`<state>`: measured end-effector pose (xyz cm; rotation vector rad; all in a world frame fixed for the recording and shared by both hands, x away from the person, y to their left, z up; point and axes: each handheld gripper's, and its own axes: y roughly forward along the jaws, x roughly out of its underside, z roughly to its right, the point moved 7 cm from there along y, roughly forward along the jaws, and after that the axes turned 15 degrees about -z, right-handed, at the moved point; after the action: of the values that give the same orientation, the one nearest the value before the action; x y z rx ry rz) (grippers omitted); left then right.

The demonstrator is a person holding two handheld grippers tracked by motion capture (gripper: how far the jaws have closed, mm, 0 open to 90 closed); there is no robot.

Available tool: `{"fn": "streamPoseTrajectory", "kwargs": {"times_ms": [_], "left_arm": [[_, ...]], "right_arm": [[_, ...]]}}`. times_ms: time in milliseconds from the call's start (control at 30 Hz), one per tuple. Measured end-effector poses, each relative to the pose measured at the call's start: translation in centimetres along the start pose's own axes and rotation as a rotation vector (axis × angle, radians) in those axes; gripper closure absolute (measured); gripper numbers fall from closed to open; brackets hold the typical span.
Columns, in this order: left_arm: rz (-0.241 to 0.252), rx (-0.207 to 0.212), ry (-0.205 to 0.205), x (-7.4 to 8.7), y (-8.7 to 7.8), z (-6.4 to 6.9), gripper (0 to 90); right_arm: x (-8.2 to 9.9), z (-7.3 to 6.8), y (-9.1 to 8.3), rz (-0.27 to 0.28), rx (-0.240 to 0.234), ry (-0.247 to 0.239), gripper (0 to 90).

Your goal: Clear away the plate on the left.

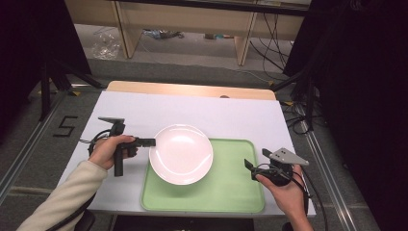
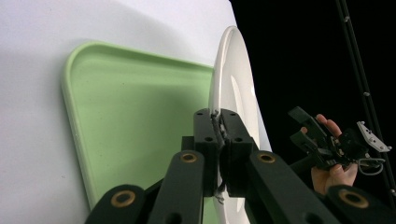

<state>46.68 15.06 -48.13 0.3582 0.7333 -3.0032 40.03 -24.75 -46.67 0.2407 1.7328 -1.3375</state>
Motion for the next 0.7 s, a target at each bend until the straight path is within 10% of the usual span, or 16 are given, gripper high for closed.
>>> {"fn": "streamPoseTrajectory", "kwargs": {"times_ms": [700], "left_arm": [[-0.019, -0.020, -0.001, 0.14, 0.60, -0.25, 86.1]], "right_arm": [[0.13, 0.08, -0.22, -0.021, 0.011, -0.005, 21.4]]}}
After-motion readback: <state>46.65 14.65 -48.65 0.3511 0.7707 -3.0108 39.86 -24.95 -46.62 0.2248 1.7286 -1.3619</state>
